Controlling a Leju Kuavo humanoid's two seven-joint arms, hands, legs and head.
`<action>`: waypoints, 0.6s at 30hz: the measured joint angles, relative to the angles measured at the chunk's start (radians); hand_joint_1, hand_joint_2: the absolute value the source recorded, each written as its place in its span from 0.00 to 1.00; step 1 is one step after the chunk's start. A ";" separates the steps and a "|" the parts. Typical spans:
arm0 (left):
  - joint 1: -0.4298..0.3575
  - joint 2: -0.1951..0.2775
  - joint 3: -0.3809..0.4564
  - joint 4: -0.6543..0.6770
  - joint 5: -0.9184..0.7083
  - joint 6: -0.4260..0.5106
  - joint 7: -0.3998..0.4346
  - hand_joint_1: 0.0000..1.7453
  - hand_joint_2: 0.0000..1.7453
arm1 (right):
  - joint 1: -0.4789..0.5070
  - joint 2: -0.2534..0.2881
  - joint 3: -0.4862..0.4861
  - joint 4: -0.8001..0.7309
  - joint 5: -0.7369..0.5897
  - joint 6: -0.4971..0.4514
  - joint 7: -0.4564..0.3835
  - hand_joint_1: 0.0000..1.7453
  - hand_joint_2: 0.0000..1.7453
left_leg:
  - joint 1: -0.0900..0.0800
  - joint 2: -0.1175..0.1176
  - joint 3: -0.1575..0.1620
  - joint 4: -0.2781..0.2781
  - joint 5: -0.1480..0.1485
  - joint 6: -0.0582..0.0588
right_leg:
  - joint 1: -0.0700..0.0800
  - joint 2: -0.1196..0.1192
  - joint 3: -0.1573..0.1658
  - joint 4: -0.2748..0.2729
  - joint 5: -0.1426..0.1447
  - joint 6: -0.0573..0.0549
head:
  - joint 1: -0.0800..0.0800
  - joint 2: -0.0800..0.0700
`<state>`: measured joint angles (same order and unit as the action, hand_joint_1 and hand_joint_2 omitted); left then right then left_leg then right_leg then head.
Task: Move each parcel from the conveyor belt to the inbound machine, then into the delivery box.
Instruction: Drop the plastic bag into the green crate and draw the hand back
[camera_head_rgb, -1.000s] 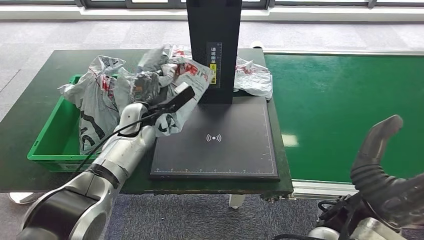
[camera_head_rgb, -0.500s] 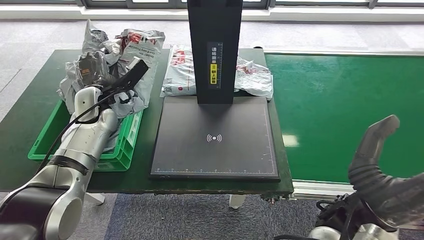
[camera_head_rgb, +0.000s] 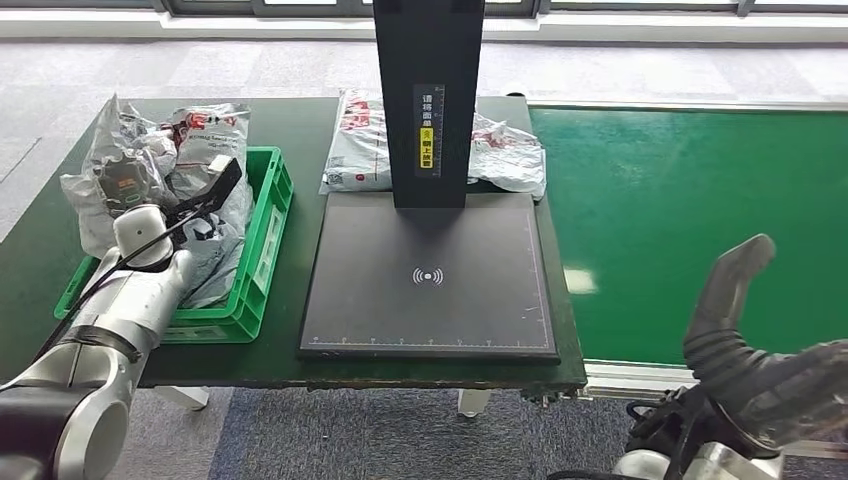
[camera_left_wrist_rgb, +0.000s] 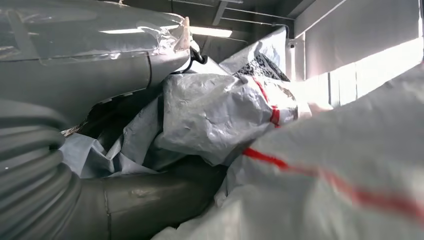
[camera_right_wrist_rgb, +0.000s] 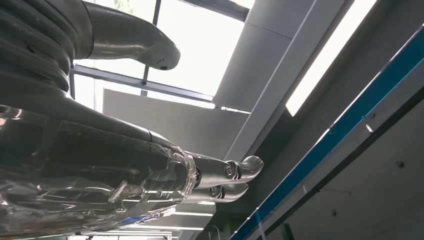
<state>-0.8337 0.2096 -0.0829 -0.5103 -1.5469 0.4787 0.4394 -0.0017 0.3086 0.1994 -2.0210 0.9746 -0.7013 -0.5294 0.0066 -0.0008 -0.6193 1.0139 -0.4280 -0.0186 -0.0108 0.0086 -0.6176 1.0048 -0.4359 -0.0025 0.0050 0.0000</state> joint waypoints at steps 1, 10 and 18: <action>0.006 0.006 -0.006 0.007 0.000 0.000 0.003 1.00 1.00 | 0.000 0.000 -0.001 0.001 -0.001 0.000 -0.002 0.00 1.00 | 0.000 0.000 0.000 0.000 0.000 0.000 | 0.000 0.000 0.000 0.000 0.000 0.000 | 0.000 0.000; 0.016 0.029 -0.024 0.043 0.000 0.000 0.008 1.00 1.00 | 0.003 0.000 -0.003 0.007 -0.004 0.000 -0.006 0.00 1.00 | 0.000 0.000 0.000 0.000 0.000 0.000 | 0.000 0.000 0.000 0.000 0.000 0.000 | 0.000 0.000; 0.050 0.061 -0.044 0.081 -0.002 -0.070 0.098 1.00 1.00 | 0.007 0.000 -0.003 0.021 -0.004 0.000 -0.005 0.00 1.00 | 0.000 0.003 0.002 -0.001 -0.001 -0.002 | 0.000 0.003 0.001 0.000 0.000 -0.001 | 0.000 0.000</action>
<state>-0.7841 0.2702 -0.1274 -0.4298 -1.5488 0.4087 0.5379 0.0048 0.3086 0.1968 -2.0002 0.9710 -0.7012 -0.5344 0.0066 0.0019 -0.6176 1.0131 -0.4292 -0.0204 -0.0108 0.0115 -0.6170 1.0048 -0.4363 -0.0031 0.0050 0.0000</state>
